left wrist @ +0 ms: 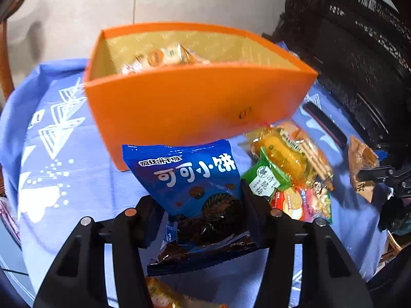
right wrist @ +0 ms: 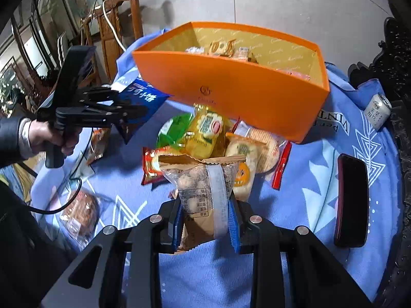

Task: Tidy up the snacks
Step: 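Carry both packs into the orange box and open both tools, then move both open tools back to the remaining snacks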

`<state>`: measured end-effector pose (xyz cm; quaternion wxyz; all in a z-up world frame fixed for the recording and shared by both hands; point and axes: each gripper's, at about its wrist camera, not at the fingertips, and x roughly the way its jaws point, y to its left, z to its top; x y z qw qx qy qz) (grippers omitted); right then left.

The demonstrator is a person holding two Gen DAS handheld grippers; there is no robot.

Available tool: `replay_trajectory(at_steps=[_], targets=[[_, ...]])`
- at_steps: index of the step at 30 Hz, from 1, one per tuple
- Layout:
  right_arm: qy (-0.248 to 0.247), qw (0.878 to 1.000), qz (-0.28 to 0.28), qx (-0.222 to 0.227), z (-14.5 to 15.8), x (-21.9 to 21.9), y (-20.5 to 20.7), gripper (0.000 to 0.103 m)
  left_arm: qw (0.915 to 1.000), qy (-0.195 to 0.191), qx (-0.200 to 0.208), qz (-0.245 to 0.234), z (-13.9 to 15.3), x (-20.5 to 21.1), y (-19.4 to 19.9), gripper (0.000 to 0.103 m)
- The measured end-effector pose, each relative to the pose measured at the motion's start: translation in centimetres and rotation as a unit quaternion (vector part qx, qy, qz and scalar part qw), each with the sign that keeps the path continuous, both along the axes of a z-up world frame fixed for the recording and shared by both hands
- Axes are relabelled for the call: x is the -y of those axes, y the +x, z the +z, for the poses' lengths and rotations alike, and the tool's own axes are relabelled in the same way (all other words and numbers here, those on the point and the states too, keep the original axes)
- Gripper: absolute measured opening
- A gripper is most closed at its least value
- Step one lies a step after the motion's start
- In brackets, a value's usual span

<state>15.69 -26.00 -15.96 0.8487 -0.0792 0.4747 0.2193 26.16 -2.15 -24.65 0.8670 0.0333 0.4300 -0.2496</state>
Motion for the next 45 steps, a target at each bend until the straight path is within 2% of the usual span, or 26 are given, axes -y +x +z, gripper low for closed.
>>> replay_trajectory(at_steps=[6,11,18,22,24,25,26,27,28,30,36,41,45], targets=[[0.024,0.999,-0.010,0.027,2.4,-0.4,0.4,0.029,0.9991,-0.017,0.038,0.014,4.6,-1.2,-1.2,0.053],[0.079,0.995,-0.028,0.062,5.8,-0.6,1.9,0.029,0.9966,-0.020,0.078,0.018,8.8,-1.6,-0.9,0.053],[0.127,0.981,-0.065,0.131,10.2,-1.0,6.9,0.029,0.9904,-0.041,0.122,0.051,14.2,-0.2,3.6,0.053],[0.141,0.972,-0.082,0.169,12.2,-0.9,10.5,0.029,0.9872,-0.042,0.139,0.065,16.2,1.4,7.0,0.054],[0.136,0.969,-0.090,0.185,12.8,-1.1,12.5,0.029,0.9871,-0.031,0.138,0.075,16.6,2.2,8.9,0.054],[0.131,0.968,-0.096,0.189,12.9,-1.2,13.7,0.031,0.9872,-0.021,0.135,0.083,16.6,2.6,9.7,0.057],[0.125,0.968,-0.103,0.189,12.9,-1.2,14.4,0.041,0.9870,-0.006,0.129,0.096,16.6,3.0,10.7,0.065],[0.117,0.969,-0.113,0.187,13.0,-1.3,15.0,0.063,0.9860,0.015,0.119,0.116,16.6,3.4,11.6,0.090],[0.107,0.966,-0.138,0.191,13.2,-1.3,15.5,0.072,0.9825,0.036,0.116,0.142,16.7,3.5,12.1,0.099],[0.110,0.959,-0.154,0.209,13.7,-1.3,14.6,0.085,0.9803,0.037,0.119,0.153,17.0,3.5,12.1,0.099],[0.090,0.961,-0.156,0.208,13.5,-1.6,11.3,0.099,0.9804,0.031,0.109,0.161,16.6,2.8,11.0,0.099],[0.086,0.963,-0.181,0.179,12.4,-1.0,9.6,0.099,0.9809,0.023,0.102,0.164,16.6,2.5,9.5,0.099],[0.066,0.965,-0.214,0.137,11.0,-0.2,8.2,0.099,0.9819,0.022,0.095,0.162,16.2,2.5,7.8,0.099]])
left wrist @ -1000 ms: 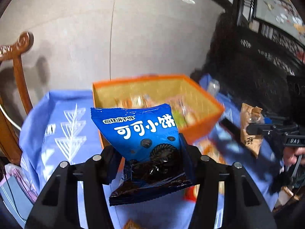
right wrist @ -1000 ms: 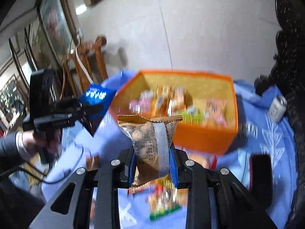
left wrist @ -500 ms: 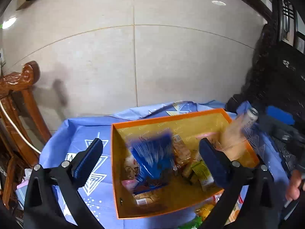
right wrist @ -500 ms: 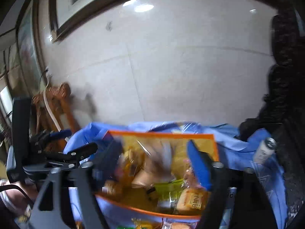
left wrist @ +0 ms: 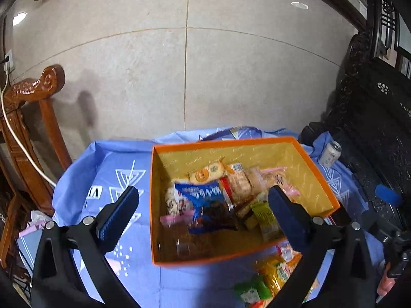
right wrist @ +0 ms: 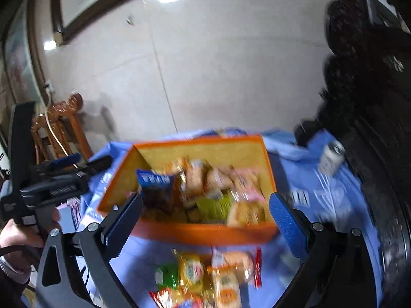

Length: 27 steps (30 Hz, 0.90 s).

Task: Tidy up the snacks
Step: 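Move both open tools back to the remaining snacks, then grasp the orange-label rice cake pack with the right tool while the left tool grasps the yellow bread bag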

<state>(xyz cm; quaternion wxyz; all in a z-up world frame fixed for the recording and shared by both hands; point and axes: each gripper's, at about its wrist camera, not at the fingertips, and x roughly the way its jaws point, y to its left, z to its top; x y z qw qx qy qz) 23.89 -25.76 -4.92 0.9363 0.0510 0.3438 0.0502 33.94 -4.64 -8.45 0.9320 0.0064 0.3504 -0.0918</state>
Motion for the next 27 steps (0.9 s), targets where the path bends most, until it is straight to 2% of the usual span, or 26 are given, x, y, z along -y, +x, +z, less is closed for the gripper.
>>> replay_trajectory(at_steps=[3,6,7,9,11,13,16,20,25,26,27], targets=[[-0.012,1.000,0.018,-0.013,-1.4,0.6,-2.3,0.099,1.0000,-0.006,-0.007,0.001,-1.4,-0.4,-2.1,0.099],[0.043,0.996,0.079,-0.009,-4.0,1.9,-5.2,0.099,0.9995,-0.014,-0.029,-0.003,-3.8,-1.0,-4.1,0.099],[0.042,0.995,0.085,-0.023,-5.0,2.0,-5.9,0.099,0.9990,-0.016,-0.041,-0.005,-4.8,-1.2,-4.9,0.099],[0.008,0.994,0.085,-0.061,-6.9,1.7,-6.3,0.099,0.9981,-0.017,-0.059,-0.010,-6.5,-1.4,-6.2,0.099],[-0.053,0.991,0.051,-0.111,-9.2,1.2,-6.2,0.099,0.9968,-0.014,-0.077,-0.016,-8.0,-1.6,-7.6,0.099],[-0.049,0.988,0.051,-0.140,-10.7,1.2,-5.6,0.099,0.9956,-0.008,-0.091,-0.022,-9.0,-1.5,-8.5,0.099],[-0.052,0.986,0.038,-0.151,-12.5,1.1,-4.7,0.098,0.9938,0.003,-0.108,-0.026,-10.1,-1.5,-9.7,0.099],[-0.035,0.983,0.031,-0.178,-14.9,2.0,-2.8,0.085,0.9930,0.004,-0.115,-0.028,-10.6,-1.6,-10.4,0.099],[-0.012,0.977,0.042,-0.207,-17.4,2.4,-1.3,0.075,0.9926,0.000,-0.116,-0.035,-10.6,-1.1,-10.3,0.099],[-0.007,0.976,0.046,-0.211,-17.8,2.3,-1.2,0.065,0.9923,0.001,-0.118,-0.038,-10.6,-0.8,-10.1,0.099],[0.000,0.975,0.052,-0.215,-18.1,2.3,-1.0,0.045,0.9921,0.001,-0.119,-0.041,-10.6,-0.5,-9.9,0.099]])
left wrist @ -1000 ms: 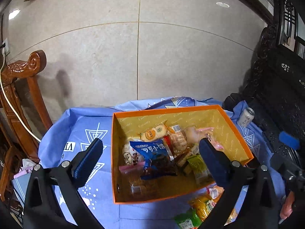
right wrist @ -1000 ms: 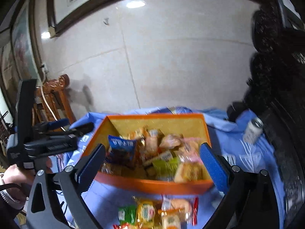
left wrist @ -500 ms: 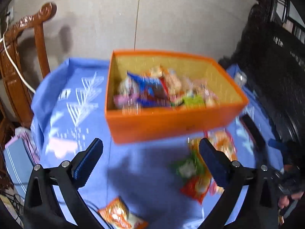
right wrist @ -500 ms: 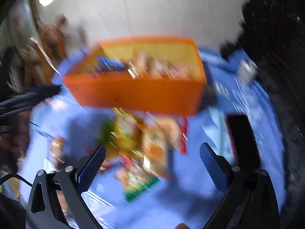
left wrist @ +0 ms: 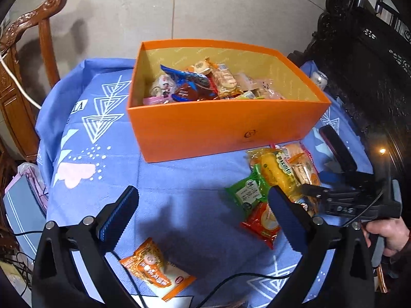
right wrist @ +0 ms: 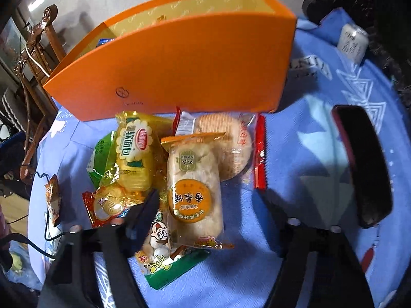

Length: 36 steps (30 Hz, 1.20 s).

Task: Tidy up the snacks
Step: 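Grasp the orange-label rice cake pack with the right tool while the left tool grasps the yellow bread bag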

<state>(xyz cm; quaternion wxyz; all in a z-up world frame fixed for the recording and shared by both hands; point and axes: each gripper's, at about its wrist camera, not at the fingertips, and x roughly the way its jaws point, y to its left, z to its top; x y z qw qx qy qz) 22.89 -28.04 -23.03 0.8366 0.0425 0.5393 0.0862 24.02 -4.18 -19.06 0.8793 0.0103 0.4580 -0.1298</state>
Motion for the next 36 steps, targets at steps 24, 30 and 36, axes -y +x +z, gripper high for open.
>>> replay_trajectory(at_steps=[24,30,36], targets=[[0.076,0.992,-0.102,0.023,2.4,4.8,-6.4,0.036,0.9951,0.027,-0.095,-0.004,-7.1,14.1,5.7,0.087],[0.077,0.992,-0.098,0.026,2.4,4.3,-6.0,0.036,0.9924,0.019,-0.120,-0.021,-9.4,14.5,6.6,0.063],[0.079,0.992,-0.094,0.041,3.3,4.1,-6.4,0.036,0.9924,-0.046,-0.112,-0.022,-8.0,12.3,5.5,0.049]])
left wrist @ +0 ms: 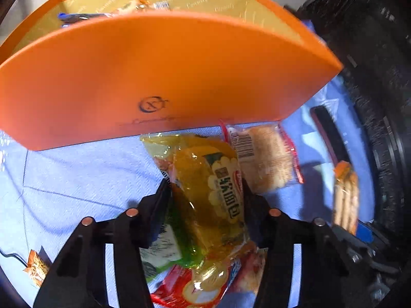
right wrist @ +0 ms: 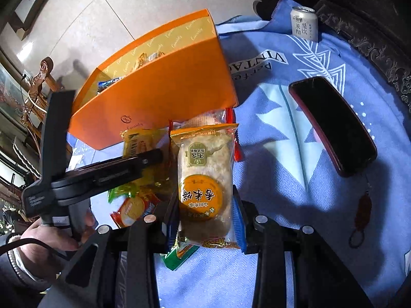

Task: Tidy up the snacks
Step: 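Grasp the orange-label rice cake pack with the right tool while the left tool grasps the yellow bread bag, then carry both packs into the orange box and open both tools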

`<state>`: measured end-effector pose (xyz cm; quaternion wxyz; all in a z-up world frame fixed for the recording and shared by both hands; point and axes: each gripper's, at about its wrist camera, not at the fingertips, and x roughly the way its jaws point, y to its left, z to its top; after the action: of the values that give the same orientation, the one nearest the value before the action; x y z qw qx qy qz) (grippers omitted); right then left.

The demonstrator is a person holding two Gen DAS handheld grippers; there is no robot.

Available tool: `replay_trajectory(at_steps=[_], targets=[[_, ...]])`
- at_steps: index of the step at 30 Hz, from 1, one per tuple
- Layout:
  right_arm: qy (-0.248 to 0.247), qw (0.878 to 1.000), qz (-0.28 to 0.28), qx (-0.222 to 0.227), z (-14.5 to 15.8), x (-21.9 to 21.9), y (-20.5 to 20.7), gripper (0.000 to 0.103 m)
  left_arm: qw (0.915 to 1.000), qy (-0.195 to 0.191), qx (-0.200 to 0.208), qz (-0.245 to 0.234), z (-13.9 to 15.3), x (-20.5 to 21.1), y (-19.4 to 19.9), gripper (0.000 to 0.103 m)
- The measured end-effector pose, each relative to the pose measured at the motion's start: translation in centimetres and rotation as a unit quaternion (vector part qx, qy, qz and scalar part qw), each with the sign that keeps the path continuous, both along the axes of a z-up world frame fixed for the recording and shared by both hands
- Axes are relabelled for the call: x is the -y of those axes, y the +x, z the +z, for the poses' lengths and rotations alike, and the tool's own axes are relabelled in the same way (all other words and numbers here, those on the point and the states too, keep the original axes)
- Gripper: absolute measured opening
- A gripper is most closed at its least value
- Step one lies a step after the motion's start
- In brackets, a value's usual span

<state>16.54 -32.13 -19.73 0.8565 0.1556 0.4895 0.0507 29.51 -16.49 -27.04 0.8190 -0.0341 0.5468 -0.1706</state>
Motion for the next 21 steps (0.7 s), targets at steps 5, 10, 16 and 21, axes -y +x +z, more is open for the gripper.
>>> replay_trajectory(at_steps=[5,10,16,21], targets=[[0.003,1.000,0.003,0.006,0.5,-0.4,0.1,0.036,0.9987,-0.041,0.029,-0.001,2.8,-2.2,-1.4,0.046],[-0.001,1.000,0.015,0.016,1.2,-1.3,0.0,0.036,0.9964,-0.060,0.058,-0.013,5.0,-4.5,-3.1,0.046],[-0.013,0.999,0.030,0.035,2.8,-2.3,-0.1,0.036,0.9940,-0.068,0.086,-0.009,7.5,-6.5,-4.4,0.046],[-0.015,0.997,0.044,0.068,5.4,-3.4,0.3,0.036,0.9883,-0.068,0.137,-0.005,11.3,-8.2,-4.9,0.046]])
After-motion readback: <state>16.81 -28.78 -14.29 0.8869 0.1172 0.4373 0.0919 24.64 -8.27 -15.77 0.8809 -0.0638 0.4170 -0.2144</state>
